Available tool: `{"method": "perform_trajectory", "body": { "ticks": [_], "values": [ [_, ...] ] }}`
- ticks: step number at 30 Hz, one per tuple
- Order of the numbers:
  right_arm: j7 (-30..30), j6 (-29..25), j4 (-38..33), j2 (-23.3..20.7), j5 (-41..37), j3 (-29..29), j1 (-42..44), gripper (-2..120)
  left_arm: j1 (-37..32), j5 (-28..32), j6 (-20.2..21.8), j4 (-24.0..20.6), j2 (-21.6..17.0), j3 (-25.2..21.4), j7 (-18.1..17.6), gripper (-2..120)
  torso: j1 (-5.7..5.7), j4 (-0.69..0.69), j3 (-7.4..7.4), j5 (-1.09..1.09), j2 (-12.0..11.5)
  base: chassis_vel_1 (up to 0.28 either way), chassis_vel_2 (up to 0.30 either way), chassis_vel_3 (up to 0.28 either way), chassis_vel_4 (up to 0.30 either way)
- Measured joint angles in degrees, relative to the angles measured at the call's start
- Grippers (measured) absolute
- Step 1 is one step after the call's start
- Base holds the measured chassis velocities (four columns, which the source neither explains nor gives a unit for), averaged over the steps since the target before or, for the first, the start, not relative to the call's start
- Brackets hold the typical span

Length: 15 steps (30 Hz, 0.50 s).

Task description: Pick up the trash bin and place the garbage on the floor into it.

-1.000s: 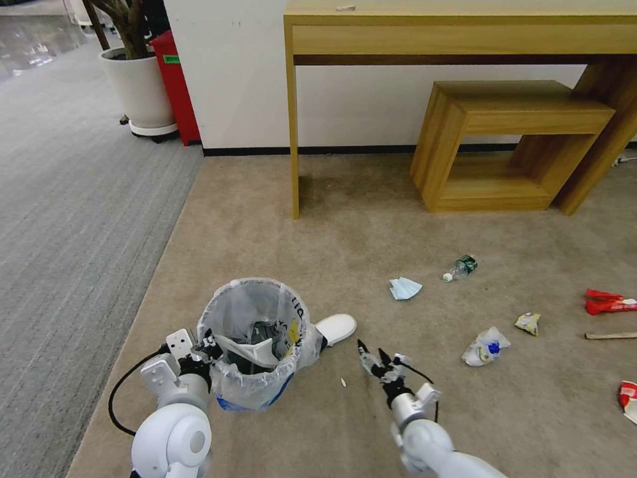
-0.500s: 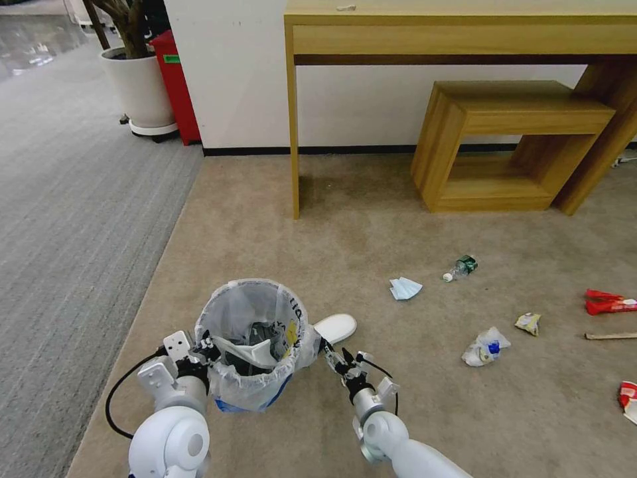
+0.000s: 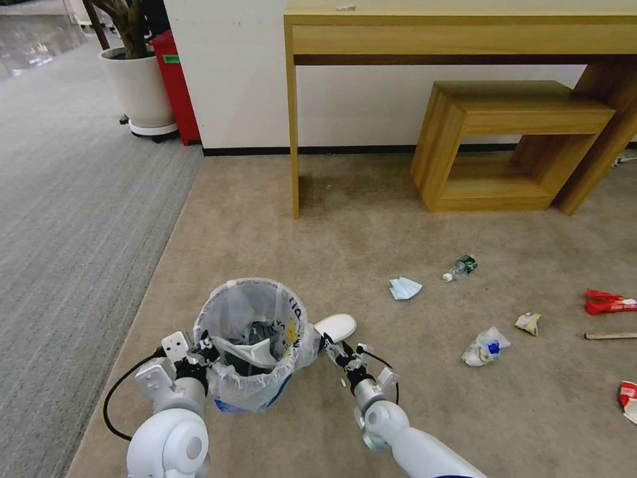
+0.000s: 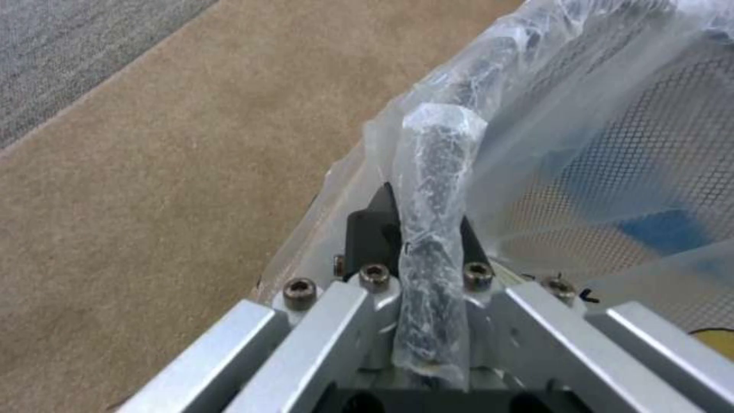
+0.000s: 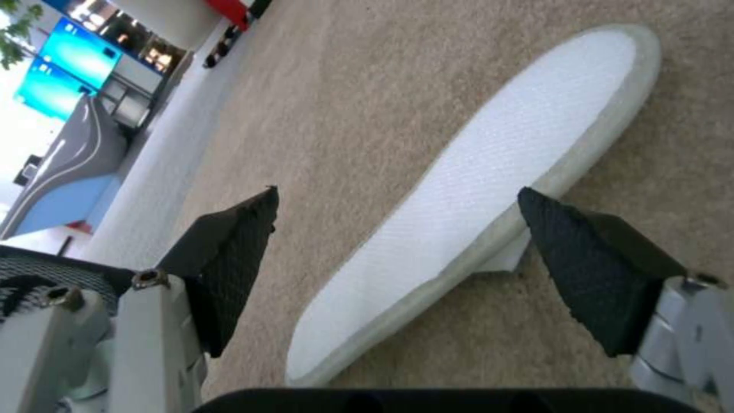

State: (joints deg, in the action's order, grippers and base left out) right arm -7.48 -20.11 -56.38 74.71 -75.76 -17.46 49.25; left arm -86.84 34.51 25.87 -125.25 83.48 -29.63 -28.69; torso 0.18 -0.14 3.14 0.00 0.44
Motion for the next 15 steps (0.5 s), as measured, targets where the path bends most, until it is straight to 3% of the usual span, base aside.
{"method": "perform_trajectory", "body": {
  "ticks": [15],
  "values": [
    [0.3,0.58,-0.67,-1.79,-0.4,3.08,1.41,82,0.33,0.33,-0.03,0.4,-0.19,0.15,-0.1,1,0.0,0.0,0.0,0.0,0.0,0.0,0.0,0.0,0.0]
  ]
}}
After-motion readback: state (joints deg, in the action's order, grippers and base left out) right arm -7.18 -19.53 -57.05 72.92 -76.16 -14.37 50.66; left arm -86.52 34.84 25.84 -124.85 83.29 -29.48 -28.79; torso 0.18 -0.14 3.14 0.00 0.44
